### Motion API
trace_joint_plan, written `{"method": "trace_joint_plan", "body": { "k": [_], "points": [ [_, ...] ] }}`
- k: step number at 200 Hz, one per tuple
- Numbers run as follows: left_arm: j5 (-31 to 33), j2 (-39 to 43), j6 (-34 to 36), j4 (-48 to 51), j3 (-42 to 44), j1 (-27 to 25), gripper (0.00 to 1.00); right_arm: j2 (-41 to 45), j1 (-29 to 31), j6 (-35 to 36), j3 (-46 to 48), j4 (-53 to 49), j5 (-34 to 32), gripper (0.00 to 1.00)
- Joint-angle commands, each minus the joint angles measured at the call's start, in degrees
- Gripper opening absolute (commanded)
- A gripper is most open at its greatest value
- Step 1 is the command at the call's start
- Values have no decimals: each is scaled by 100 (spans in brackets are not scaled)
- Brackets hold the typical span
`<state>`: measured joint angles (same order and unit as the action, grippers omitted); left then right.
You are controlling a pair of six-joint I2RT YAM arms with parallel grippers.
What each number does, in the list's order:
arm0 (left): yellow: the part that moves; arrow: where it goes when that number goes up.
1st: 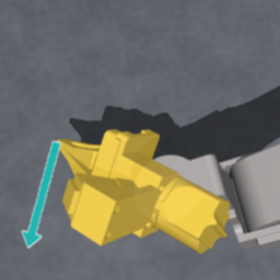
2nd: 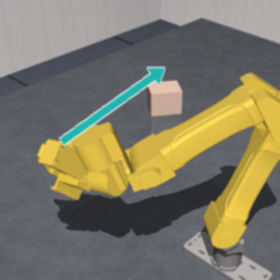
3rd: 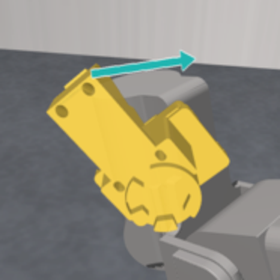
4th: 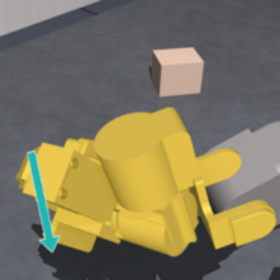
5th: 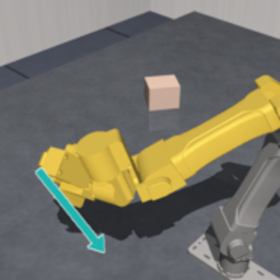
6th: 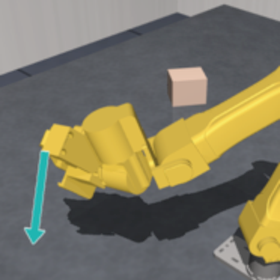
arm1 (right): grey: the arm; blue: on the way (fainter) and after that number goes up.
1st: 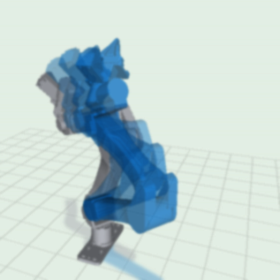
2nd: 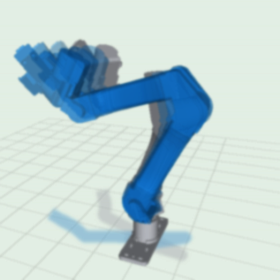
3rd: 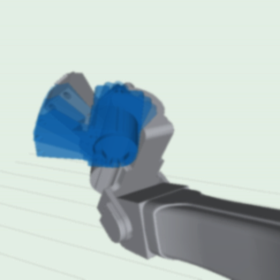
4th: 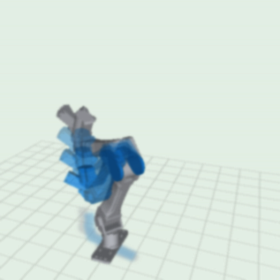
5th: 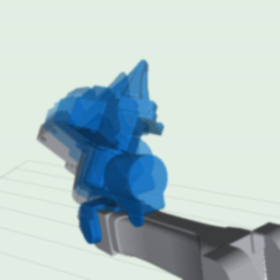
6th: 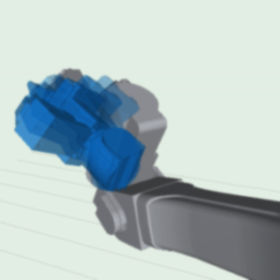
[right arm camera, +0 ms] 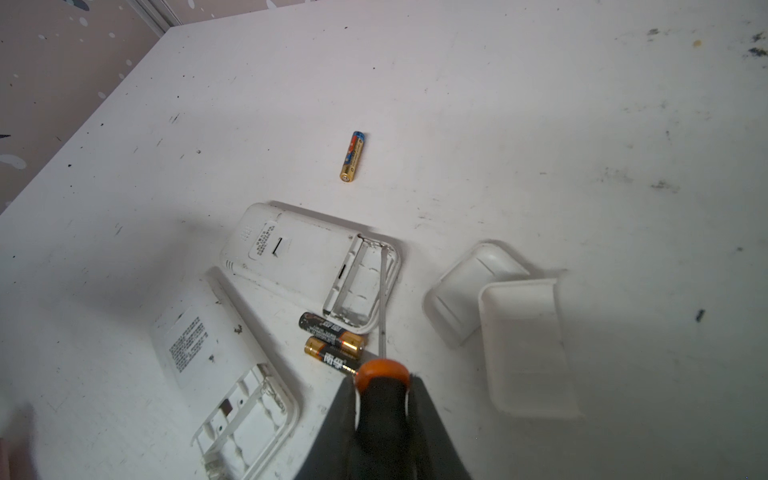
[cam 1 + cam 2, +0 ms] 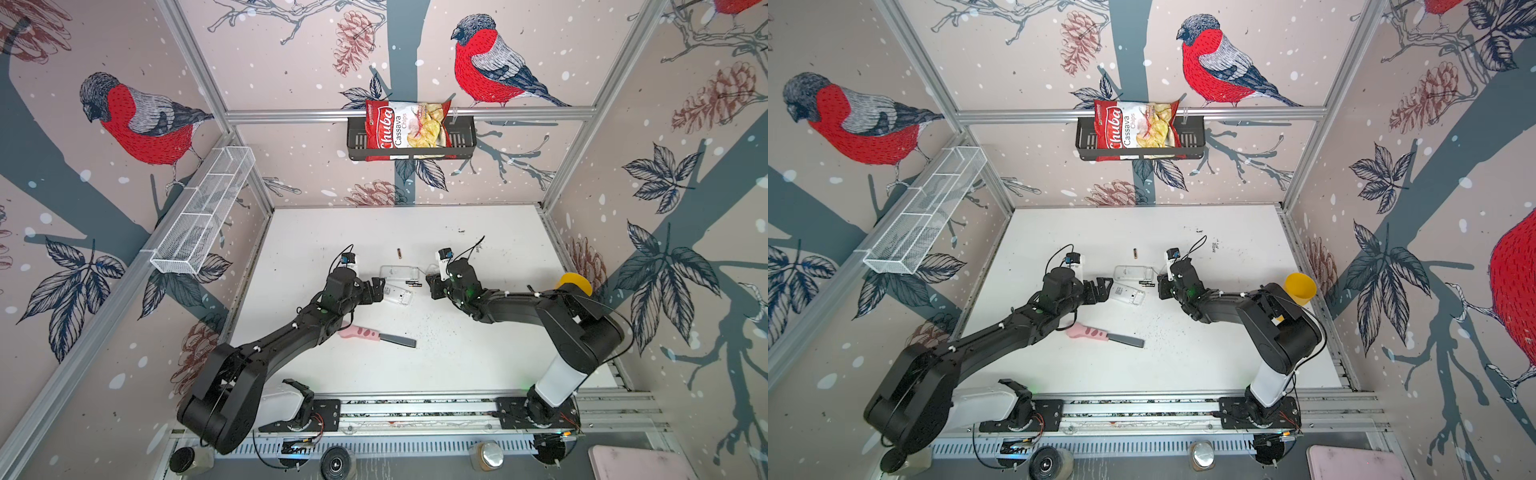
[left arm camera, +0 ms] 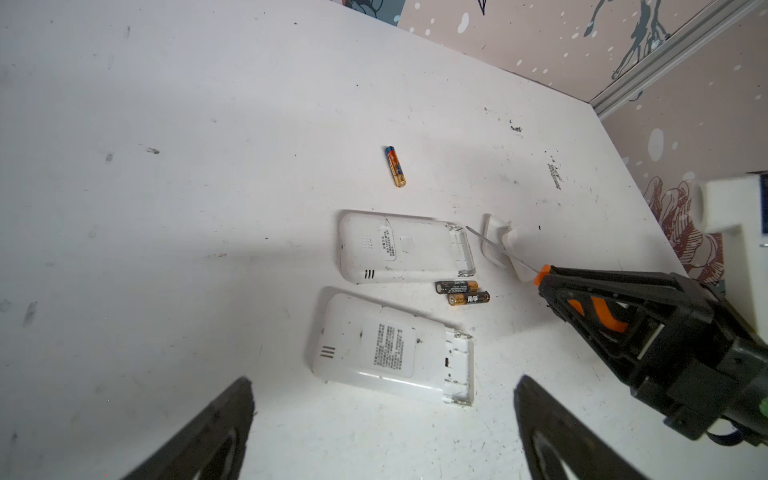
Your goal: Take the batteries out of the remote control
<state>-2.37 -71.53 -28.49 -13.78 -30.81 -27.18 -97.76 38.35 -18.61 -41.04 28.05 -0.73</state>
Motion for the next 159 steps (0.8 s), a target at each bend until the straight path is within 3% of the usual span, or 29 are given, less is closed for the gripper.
{"method": "trace_joint_plan", "body": {
  "k": [1, 43, 106, 159],
  "points": [
    [193, 145, 72, 98, 114, -7, 97, 28, 50, -176, 100, 227, -382, 7],
    [175, 153, 97, 51, 135, 1, 97, 11, 217, -274, 202, 235, -732, 8],
    [214, 105, 128, -72, 203, -2, 97, -66, 338, -308, 306, 191, -736, 21],
    [237, 109, 102, -105, 283, -4, 97, -358, 419, -377, 211, 251, -667, 24]
  ]
}}
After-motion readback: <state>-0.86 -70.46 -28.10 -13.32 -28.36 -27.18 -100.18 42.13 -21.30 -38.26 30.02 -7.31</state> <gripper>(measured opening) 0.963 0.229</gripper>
